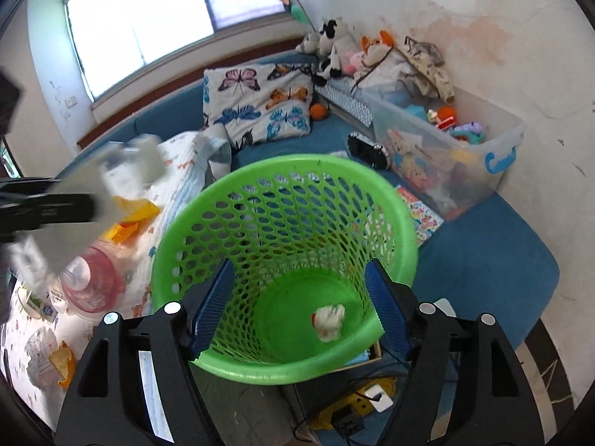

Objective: Collect trash
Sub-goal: 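Drop the tissue into the green basket with the right gripper while the left drops the bottle in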

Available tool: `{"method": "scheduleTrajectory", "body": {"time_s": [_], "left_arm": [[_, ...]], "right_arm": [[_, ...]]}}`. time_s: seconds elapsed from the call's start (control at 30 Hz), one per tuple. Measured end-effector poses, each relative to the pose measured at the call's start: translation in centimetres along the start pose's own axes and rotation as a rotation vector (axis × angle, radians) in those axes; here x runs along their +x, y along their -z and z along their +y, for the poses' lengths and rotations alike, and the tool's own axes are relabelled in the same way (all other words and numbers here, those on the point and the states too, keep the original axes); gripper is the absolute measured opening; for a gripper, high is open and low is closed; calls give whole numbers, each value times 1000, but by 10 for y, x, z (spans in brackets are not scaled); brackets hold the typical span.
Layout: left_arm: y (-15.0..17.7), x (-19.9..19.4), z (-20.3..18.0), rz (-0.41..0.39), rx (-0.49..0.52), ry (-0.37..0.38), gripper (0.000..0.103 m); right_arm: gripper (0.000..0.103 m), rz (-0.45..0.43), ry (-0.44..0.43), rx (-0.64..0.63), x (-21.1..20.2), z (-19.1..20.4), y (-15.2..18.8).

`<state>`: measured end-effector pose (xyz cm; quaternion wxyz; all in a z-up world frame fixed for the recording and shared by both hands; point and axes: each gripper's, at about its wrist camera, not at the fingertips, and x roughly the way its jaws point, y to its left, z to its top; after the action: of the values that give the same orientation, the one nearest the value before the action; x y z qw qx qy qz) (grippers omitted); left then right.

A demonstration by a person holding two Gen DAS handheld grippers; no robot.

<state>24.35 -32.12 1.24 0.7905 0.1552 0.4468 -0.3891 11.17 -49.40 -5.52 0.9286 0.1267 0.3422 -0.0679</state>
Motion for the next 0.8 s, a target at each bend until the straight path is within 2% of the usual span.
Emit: {"method": "scheduleTrajectory", "body": {"time_s": [0.2,0.43,0.63,0.77,0.8], "left_arm": [[-24,65,-22,76,-1,24,47],[-34,123,-40,169,-3,21,47],[-31,143,-34,198,-40,-13,48],[-30,141,-25,191,-77,7,58],[-30,139,-24,189,-78,-8,60]], "right_arm": [[73,-35,16,18,-15,-9,8],[73,-29,32,51,-22,-27,22],[73,-15,23,76,-20,-31,33],[73,-2,24,80,-22,-29,40],[73,0,23,77,-23,-28,41]]}}
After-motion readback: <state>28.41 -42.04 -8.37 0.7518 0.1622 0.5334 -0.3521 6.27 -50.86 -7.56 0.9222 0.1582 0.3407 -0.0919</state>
